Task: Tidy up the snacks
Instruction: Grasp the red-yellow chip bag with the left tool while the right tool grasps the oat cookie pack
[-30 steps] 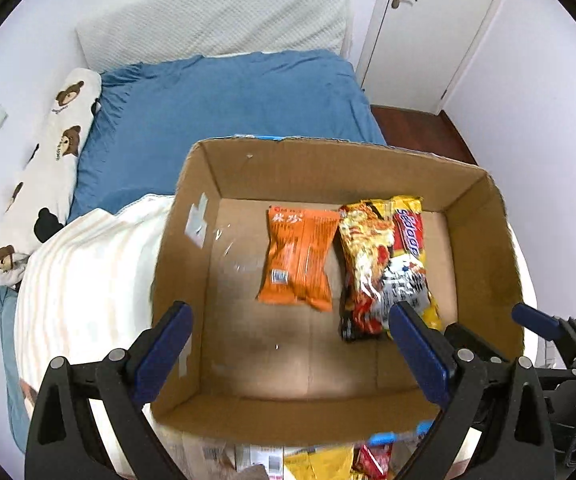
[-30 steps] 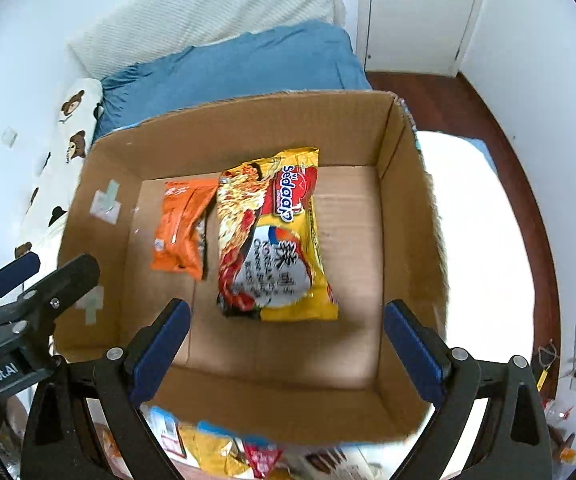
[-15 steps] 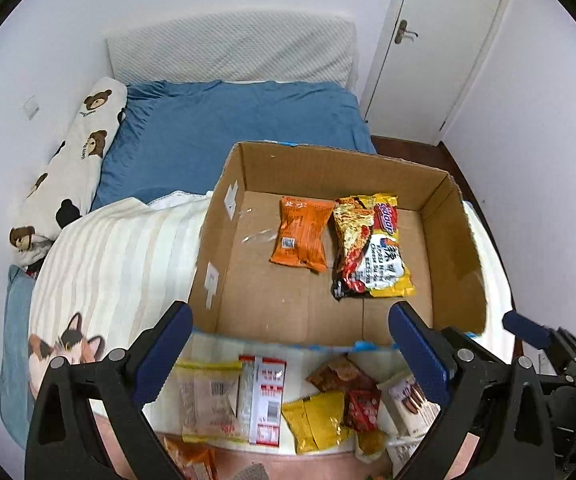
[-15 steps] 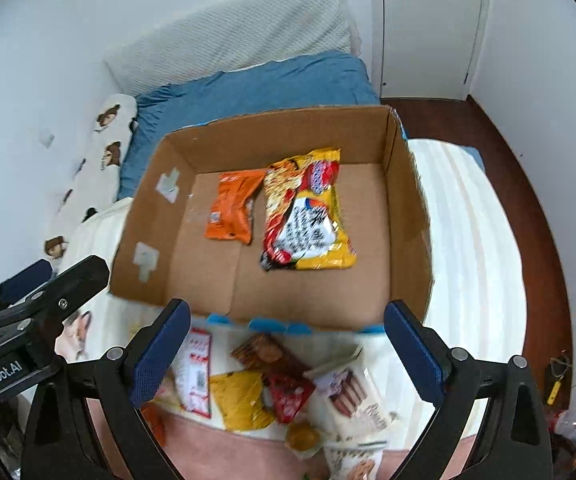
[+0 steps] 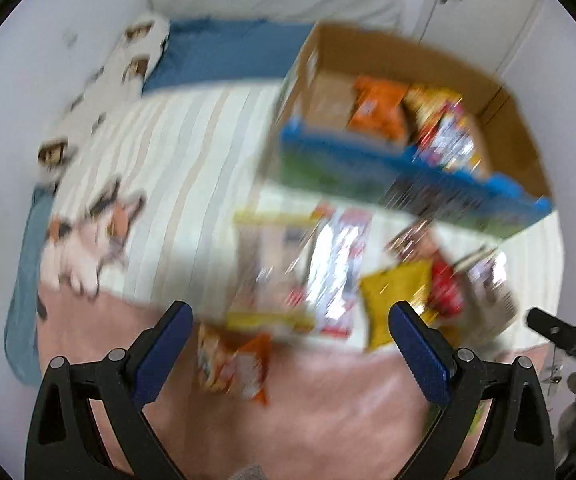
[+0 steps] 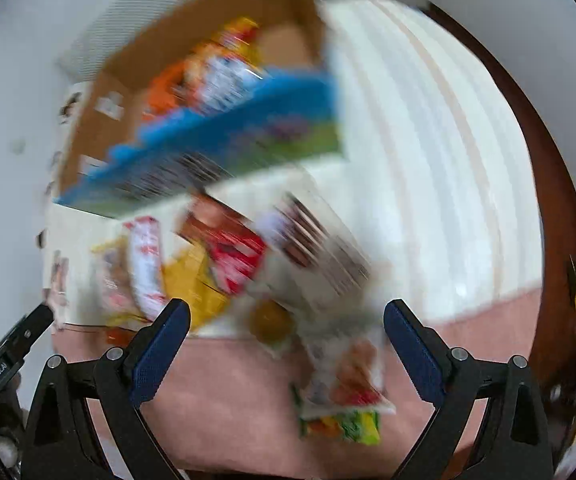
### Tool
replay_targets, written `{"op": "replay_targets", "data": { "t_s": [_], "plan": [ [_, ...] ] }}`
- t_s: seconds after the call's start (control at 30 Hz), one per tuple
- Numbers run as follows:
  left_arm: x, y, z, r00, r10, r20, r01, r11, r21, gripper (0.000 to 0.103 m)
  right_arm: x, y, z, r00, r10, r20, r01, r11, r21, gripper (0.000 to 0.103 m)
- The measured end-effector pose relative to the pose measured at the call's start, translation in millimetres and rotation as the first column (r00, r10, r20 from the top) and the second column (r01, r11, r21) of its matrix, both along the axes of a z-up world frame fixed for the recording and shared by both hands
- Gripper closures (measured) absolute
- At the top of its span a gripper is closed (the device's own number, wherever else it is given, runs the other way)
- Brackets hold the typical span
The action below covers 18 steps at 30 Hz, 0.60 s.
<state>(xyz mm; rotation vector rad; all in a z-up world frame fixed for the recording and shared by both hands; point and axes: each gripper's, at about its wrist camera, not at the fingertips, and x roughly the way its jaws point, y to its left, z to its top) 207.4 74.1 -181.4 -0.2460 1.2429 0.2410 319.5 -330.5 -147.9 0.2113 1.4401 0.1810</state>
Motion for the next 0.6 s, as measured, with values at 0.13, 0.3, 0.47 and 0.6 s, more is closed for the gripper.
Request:
{"op": "replay_targets", "data": {
  "t_s": [0.13,0.3,0.47,0.6],
  "plan": [
    [-21.4,23.1,-38.9,0.995,0.038,-0.088,-0.041,0.999,-0.033,0.002,-22.2,-22.2,-38.4,0.992,-0.085,-0.088,0.082,0.996,-0.04,0.004],
    [-32.1,43.2,-67.5,0.987,0.063,-0.146,-0.075,0.994,-0.08,0.003,-39.3,-22.4,-71.2,0.982,-0.117,-0.145,0.108,0.991,-0.074,0.004],
    [-29.7,51.4,-90.8,0.981,0.043,-0.191,-0.063,0.993,-0.101,0.003,-44.2,-5.9,-97.3,0.982,-0.075,-0.172,0.056,0.992,-0.114,0.008],
    [-18.7,44.6,-116.0,0.969,-0.008,-0.249,-0.019,0.994,-0.105,0.003,-45.4,3.4,-107.3,0.986,-0.048,-0.158,0.018,0.982,-0.186,0.036]
  ]
}}
